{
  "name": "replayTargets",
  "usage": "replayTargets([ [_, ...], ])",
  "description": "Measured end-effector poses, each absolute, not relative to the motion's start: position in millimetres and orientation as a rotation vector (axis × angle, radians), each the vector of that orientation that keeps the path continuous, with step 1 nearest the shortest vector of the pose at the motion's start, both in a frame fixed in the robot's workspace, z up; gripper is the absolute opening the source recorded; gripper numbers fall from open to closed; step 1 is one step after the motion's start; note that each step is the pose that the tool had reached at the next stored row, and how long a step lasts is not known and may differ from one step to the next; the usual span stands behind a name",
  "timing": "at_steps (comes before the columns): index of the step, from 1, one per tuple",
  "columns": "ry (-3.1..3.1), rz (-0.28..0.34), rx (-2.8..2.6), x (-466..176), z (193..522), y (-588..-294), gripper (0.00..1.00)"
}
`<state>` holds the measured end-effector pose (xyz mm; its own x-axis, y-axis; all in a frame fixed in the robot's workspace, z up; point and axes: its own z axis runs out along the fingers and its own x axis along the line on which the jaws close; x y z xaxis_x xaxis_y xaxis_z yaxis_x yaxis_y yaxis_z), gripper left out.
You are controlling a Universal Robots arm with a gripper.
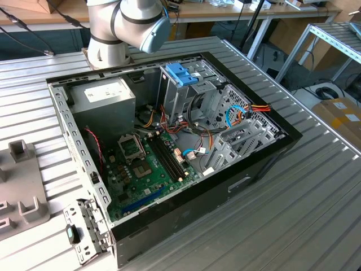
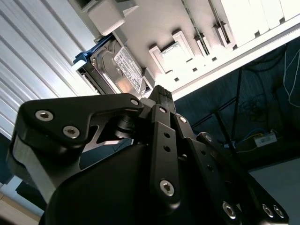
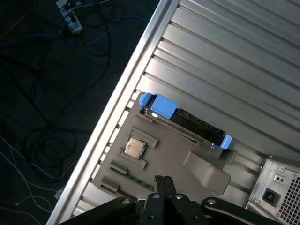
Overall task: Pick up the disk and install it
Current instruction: 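Pick up the disk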
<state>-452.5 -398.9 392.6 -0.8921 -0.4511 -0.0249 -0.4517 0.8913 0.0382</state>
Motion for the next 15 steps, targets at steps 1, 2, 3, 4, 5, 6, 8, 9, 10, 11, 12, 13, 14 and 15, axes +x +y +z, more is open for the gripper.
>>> replayTargets([
  [1,3.039,0.067,-0.731,-452.5,392.6,-398.9,0.1],
  [2,3.038,0.067,-0.736,-452.5,392.6,-399.0,0.1],
  [3,3.035,0.067,-0.747,-452.5,392.6,-398.9,0.1],
  [4,3.034,0.067,-0.752,-452.5,392.6,-398.9,0.1],
  [5,3.033,0.067,-0.758,-452.5,392.6,-398.9,0.1],
  [6,3.031,0.067,-0.763,-452.5,392.6,-398.9,0.1],
  [8,3.028,0.068,-0.776,-452.5,392.6,-398.9,0.1],
  [9,3.027,0.068,-0.781,-452.5,392.6,-398.9,0.1],
  [10,3.026,0.068,-0.786,-452.5,392.6,-399.0,0.1],
  [11,3.024,0.068,-0.793,-452.5,392.6,-398.9,0.1],
  [12,3.023,0.068,-0.798,-452.5,392.6,-398.9,0.1],
  [13,3.022,0.068,-0.803,-452.5,392.6,-398.9,0.1],
  [14,3.02,0.068,-0.809,-452.5,392.6,-398.9,0.1],
  [15,3.019,0.068,-0.814,-452.5,392.6,-398.9,0.1],
])
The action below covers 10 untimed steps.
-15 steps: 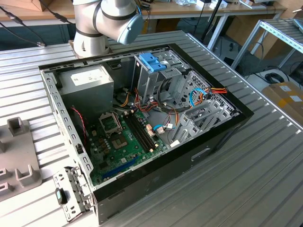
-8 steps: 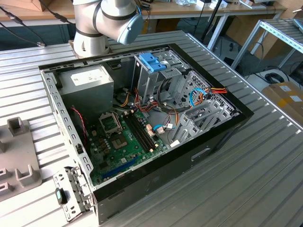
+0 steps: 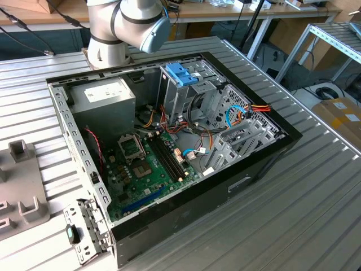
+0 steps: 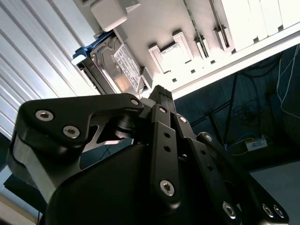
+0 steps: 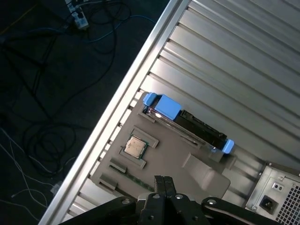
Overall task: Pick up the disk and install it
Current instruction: 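Pick up the disk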
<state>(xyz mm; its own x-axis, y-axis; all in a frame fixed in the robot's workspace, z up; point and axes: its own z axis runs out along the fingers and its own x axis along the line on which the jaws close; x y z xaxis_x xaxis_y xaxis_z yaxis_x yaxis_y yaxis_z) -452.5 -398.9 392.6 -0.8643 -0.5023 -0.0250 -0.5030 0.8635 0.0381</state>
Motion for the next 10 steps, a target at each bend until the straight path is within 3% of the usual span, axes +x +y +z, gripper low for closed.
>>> replayTargets([
  [10,3.003,0.068,-0.874,-452.5,392.6,-399.0,0.1],
])
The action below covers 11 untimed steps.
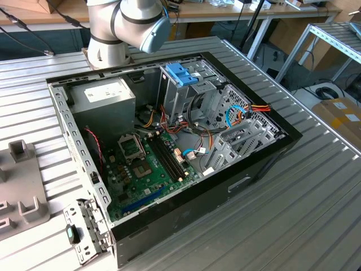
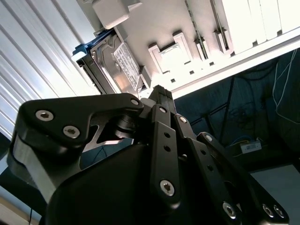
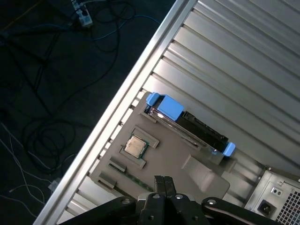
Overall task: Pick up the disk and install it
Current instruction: 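Pick up the disk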
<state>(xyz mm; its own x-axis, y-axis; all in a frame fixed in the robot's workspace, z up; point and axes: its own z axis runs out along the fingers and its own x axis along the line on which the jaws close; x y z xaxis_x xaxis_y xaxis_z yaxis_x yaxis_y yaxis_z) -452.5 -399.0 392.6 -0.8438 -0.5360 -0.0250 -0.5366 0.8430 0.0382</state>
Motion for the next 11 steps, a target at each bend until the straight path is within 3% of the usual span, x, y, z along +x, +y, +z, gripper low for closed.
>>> replayTargets([
  [11,2.986,0.069,-0.932,-452.5,392.6,-398.9,0.1],
])
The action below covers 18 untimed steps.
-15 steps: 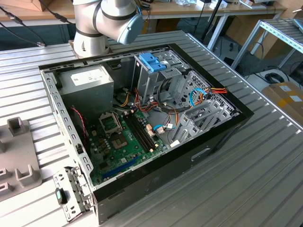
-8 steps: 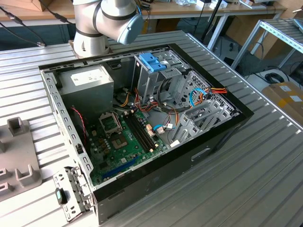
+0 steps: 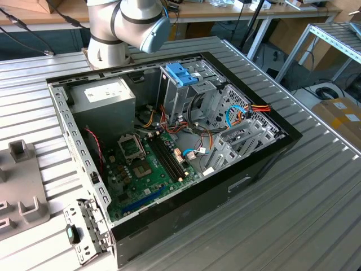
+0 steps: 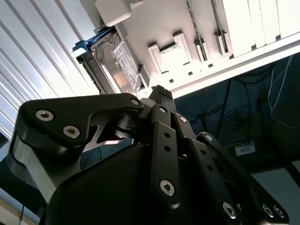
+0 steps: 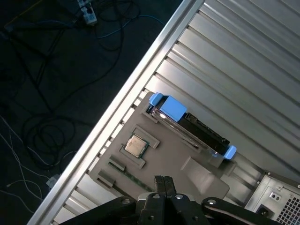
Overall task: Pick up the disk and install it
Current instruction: 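Pick up the disk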
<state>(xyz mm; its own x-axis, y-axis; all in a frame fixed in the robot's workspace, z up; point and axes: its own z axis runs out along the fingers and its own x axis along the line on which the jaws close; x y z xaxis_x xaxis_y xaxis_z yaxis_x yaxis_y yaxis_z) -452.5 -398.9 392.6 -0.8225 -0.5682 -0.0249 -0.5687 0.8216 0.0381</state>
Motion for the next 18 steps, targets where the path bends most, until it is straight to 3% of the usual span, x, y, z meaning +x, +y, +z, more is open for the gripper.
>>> replayTargets([
  [18,2.95,0.069,-1.046,-452.5,392.6,-399.0,0.1],
])
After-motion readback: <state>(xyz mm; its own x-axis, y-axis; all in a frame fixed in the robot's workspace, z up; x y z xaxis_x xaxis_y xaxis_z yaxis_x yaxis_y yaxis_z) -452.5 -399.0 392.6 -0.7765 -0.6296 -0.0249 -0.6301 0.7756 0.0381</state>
